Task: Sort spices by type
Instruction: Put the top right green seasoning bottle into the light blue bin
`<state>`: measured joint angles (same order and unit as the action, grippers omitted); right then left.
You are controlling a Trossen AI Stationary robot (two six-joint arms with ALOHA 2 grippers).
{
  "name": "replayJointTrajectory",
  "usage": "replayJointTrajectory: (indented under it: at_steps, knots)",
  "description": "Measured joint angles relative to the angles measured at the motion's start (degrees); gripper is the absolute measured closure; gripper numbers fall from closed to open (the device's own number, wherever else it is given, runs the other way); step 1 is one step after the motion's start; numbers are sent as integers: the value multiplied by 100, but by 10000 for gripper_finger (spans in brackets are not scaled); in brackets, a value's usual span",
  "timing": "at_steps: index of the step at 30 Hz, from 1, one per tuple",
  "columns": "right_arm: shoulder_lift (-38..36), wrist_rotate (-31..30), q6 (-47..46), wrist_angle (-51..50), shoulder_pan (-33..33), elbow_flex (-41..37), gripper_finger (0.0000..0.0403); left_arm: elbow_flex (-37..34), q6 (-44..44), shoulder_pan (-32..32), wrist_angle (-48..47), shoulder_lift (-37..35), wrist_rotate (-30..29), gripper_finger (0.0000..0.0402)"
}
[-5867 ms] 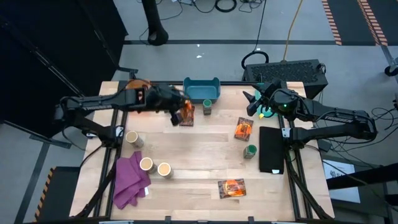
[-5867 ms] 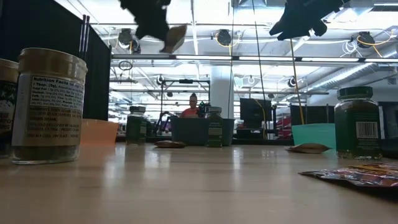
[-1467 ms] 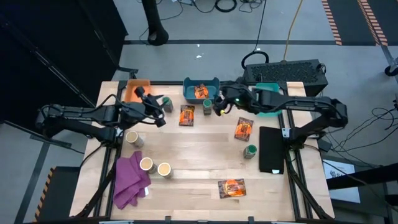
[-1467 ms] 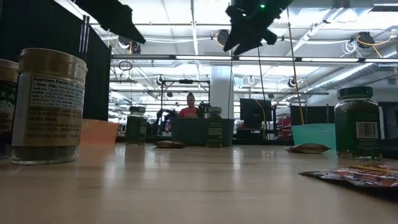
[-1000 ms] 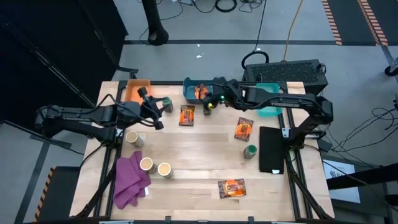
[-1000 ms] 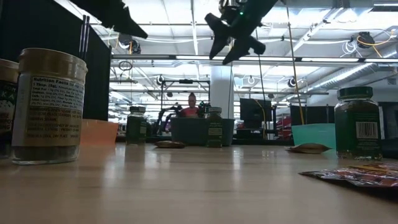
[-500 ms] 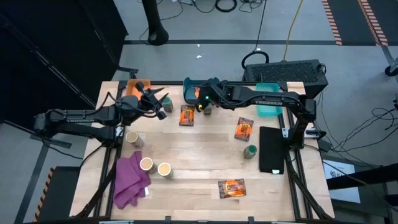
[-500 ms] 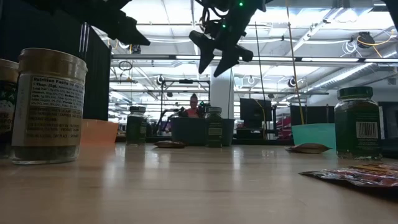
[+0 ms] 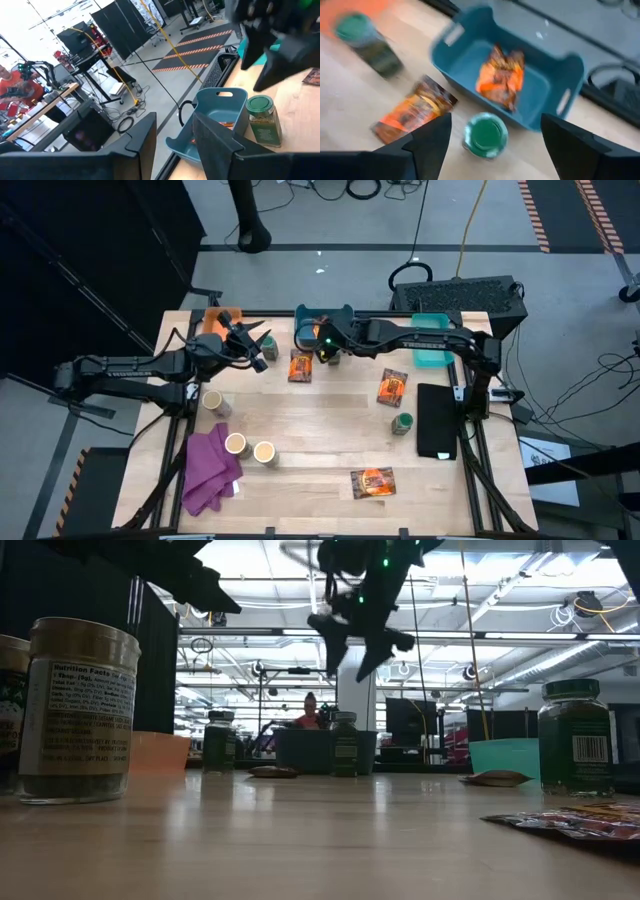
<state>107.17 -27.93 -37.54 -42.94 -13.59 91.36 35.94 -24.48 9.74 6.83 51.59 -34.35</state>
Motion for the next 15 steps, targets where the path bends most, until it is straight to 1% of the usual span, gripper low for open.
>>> replayJointTrajectory:
  at_steps: [3, 6, 15]
  knots:
    - [154, 317, -213, -27, -110, -3, 91, 0, 1, 0, 0, 0, 0, 268]
    - [314, 558, -225, 63, -167, -3, 80, 0, 2, 0, 1, 0, 0, 268]
    - [639, 603, -227, 179, -175, -3, 71, 4, 3, 3, 1, 0, 2, 268]
